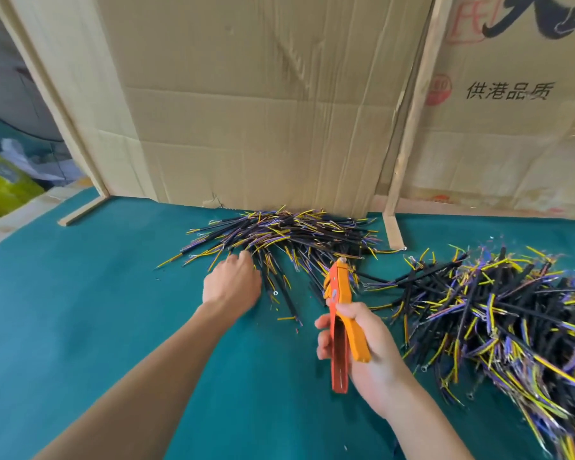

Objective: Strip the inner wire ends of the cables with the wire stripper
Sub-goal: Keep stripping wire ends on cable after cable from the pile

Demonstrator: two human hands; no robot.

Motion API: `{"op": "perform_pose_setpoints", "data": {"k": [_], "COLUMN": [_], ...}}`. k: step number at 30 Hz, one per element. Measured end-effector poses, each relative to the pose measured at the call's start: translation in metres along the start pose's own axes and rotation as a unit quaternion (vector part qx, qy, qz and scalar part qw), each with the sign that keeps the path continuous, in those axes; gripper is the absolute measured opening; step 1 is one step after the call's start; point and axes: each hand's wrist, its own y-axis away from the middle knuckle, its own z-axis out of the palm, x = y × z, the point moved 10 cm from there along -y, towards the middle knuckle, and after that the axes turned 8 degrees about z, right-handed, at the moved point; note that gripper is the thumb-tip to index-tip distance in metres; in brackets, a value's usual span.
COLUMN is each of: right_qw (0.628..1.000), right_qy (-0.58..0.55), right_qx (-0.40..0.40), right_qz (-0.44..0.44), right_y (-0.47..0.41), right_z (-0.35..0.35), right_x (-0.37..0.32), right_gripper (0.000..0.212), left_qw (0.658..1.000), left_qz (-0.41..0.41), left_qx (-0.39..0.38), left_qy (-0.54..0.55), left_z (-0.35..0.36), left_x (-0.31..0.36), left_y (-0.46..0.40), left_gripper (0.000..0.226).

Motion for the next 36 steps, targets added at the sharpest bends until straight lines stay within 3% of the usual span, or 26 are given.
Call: {"op": "perform_pose_setpoints", "data": {"k": [4, 7, 12, 18, 21, 25, 29, 36], "right_qw": [1.0, 1.0, 1.0, 1.0, 0.999, 0.999, 0.998, 0.993], "right_qy": [0.01, 0.015, 0.023, 0.018, 0.025, 0.024, -0.003, -0.046], "right_qx": [-0.004, -0.01, -0.012, -0.014, -0.021, -0.028, -0.059, -0.103], "right_qz": [-0.001, 0.002, 0.004, 0.013, 0.013, 0.013, 0.039, 0.045], "right_y": [0.002, 0.005, 0.006, 0.005, 0.004, 0.001, -0.002, -0.003], "right_z": [0.001, 0.004, 0.007, 0.006, 0.006, 0.005, 0.001, 0.004], "right_x": [-0.001, -0.002, -0.003, -0.001, -0.001, -0.001, 0.005, 0.0], "right_gripper": [0.027, 0.037, 0.051, 0.052, 0.049, 0.058, 0.061, 0.049], "left_qw": [0.992, 0.991, 0.993, 0.981, 0.969, 0.927, 0.91, 0.918], "left_qz": [-0.056, -0.058, -0.07, -0.048, -0.062, -0.078, 0.015, 0.176], "left_qx": [-0.025, -0.018, -0.048, -0.105, -0.077, -0.013, 0.09, 0.136], "left_qy": [0.11, 0.121, 0.085, 0.156, 0.225, 0.367, 0.405, 0.329], "left_z": [0.004, 0.003, 0.008, 0.012, 0.008, 0.001, -0.01, -0.019], "left_x": [-0.007, -0.011, -0.016, -0.015, -0.02, -0.015, 0.012, 0.051], "left_y": [-0.005, -0.003, -0.007, -0.018, -0.01, 0.022, 0.075, 0.125], "left_gripper": [0.017, 0.019, 0.05, 0.029, 0.02, 0.022, 0.024, 0.015]}}
